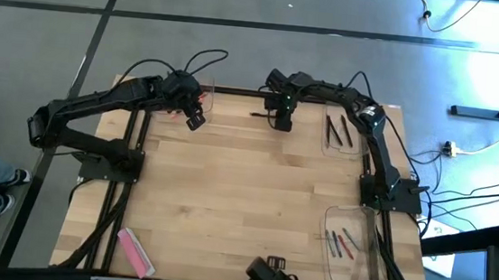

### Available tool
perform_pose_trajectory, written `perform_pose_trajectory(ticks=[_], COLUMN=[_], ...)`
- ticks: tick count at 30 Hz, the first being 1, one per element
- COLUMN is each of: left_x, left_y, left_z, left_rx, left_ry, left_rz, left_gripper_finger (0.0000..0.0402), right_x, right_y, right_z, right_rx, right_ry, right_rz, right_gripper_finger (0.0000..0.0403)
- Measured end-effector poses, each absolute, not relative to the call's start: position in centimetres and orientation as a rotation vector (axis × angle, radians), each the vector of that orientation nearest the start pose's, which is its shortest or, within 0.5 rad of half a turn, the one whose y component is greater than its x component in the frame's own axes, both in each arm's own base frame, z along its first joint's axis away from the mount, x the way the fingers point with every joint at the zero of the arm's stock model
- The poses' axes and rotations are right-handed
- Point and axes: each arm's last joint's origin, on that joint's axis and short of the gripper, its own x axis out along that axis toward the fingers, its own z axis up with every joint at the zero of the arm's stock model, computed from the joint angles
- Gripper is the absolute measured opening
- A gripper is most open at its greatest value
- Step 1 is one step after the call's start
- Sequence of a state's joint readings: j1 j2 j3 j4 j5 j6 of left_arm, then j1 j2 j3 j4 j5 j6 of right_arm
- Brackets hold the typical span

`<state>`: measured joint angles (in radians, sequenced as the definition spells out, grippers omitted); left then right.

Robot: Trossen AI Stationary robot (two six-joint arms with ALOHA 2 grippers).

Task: Sort crayons/erasers/pens/pencils in bins
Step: Put the black pen into the top right transparent bin

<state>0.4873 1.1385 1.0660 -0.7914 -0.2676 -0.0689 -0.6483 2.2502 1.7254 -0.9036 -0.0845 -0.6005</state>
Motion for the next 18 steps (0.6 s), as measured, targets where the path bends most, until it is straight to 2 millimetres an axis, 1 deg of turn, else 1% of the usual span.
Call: perform_pose_trajectory(ticks=[8, 10, 14, 17, 18], left_x=[19.1, 19.1, 19.1, 19.1, 19.1], left_y=[11.0, 11.0, 11.0, 11.0, 11.0], left_z=[31.3, 31.2, 31.2, 31.2, 31.2], left_rx=[-0.158, -0.158, -0.158, -0.158, -0.158], left_ry=[0.854, 0.855, 0.855, 0.855, 0.855], left_rz=[0.737, 0.737, 0.737, 0.737, 0.737], left_gripper_finger=[0.0071, 0.0071, 0.0071, 0.0071, 0.0071], right_x=[35.8, 35.8, 35.9, 35.8, 35.7], right_y=[-26.7, -26.7, -26.7, -26.6, -26.5], right_z=[16.4, 16.9, 18.1, 19.5, 20.2], right_rx=[0.068, 0.093, 0.144, 0.177, 0.177], right_ry=[1.409, 1.396, 1.393, 1.38, 1.364], right_rz=[-0.062, -0.046, -0.07, -0.107, -0.117], right_gripper_finger=[0.004, 0.004, 0.004, 0.004, 0.004])
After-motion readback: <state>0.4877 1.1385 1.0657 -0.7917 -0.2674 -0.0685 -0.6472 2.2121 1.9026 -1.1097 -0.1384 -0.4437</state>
